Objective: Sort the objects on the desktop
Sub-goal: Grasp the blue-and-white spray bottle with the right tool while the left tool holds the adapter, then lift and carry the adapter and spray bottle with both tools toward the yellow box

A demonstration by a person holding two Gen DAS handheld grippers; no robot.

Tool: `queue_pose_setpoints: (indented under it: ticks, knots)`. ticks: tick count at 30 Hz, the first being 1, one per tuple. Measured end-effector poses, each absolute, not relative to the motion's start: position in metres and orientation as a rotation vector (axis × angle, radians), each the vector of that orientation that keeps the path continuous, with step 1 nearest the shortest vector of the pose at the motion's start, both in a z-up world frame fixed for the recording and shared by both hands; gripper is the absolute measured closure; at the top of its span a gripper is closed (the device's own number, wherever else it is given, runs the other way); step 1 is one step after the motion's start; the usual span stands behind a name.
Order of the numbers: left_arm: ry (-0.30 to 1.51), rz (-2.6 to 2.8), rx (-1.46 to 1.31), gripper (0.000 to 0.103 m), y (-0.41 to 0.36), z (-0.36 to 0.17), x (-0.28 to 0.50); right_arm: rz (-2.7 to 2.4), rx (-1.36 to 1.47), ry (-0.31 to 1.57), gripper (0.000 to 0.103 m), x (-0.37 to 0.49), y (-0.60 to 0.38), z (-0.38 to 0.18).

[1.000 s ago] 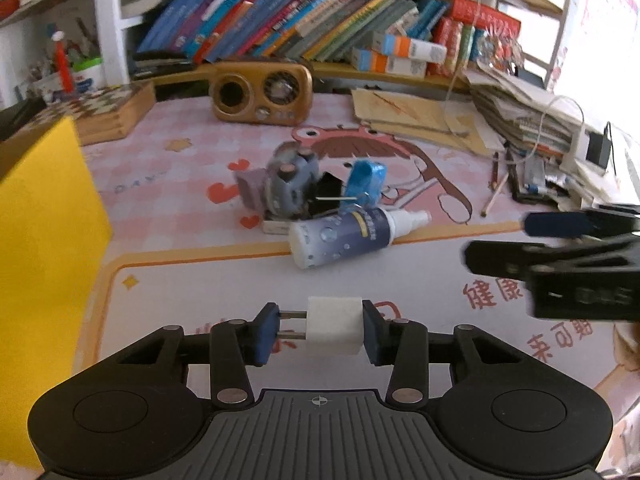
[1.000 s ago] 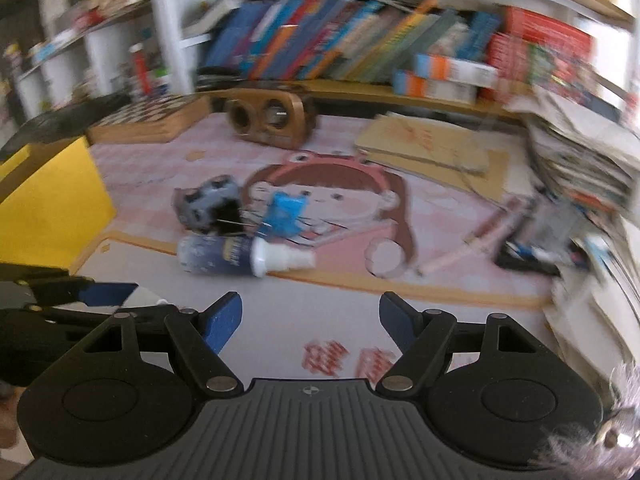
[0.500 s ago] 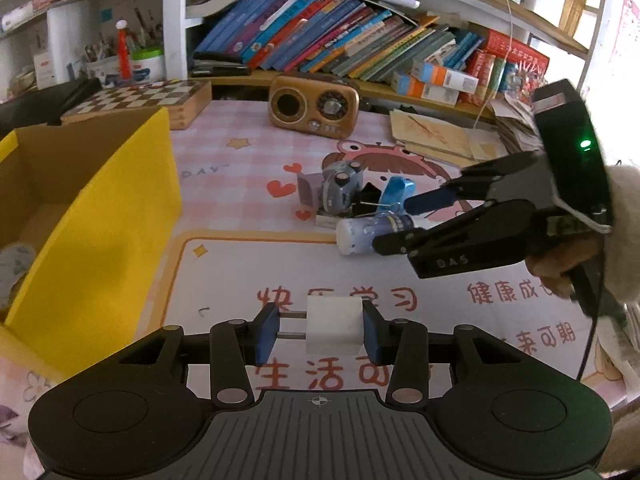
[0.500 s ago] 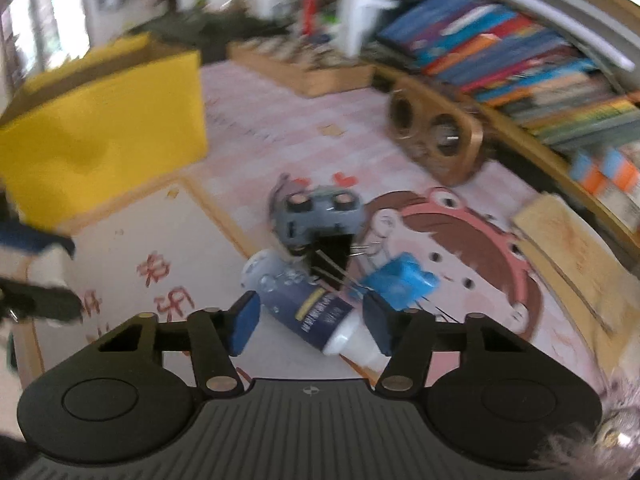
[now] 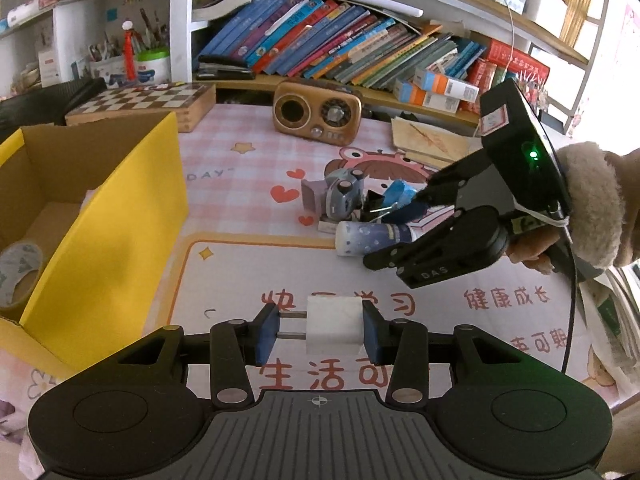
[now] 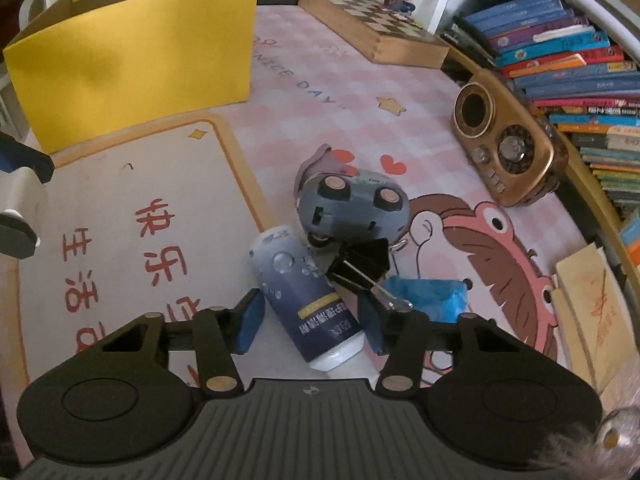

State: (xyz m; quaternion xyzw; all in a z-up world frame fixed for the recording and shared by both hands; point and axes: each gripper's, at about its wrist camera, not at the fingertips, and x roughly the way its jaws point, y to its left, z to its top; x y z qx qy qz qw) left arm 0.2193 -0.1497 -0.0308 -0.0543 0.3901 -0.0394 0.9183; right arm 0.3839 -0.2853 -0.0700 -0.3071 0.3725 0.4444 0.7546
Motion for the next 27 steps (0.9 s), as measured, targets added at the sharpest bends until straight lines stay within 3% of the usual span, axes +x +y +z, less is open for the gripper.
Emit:
queue_pose_setpoints:
  ticks: [3, 18, 27]
  knots:
    - [0.798, -0.085, -0.114, 0.061, -0.149, -0.03, 0.218, 0.99, -0.653, 0.849, 0.072, 0.374, -0.291, -0.066]
    - [0.776, -0.066, -0.123, 0.061, -0.145, -0.022, 0.207, 1.0, -0.547, 0.921, 0.072, 0.365, -0.284, -0.071]
    - [0.764, -0.059, -0.149, 0.061, -0.141, -0.022, 0.202, 0.691, -0.336, 1.004, 0.073, 0.329, -0.317, -0.071]
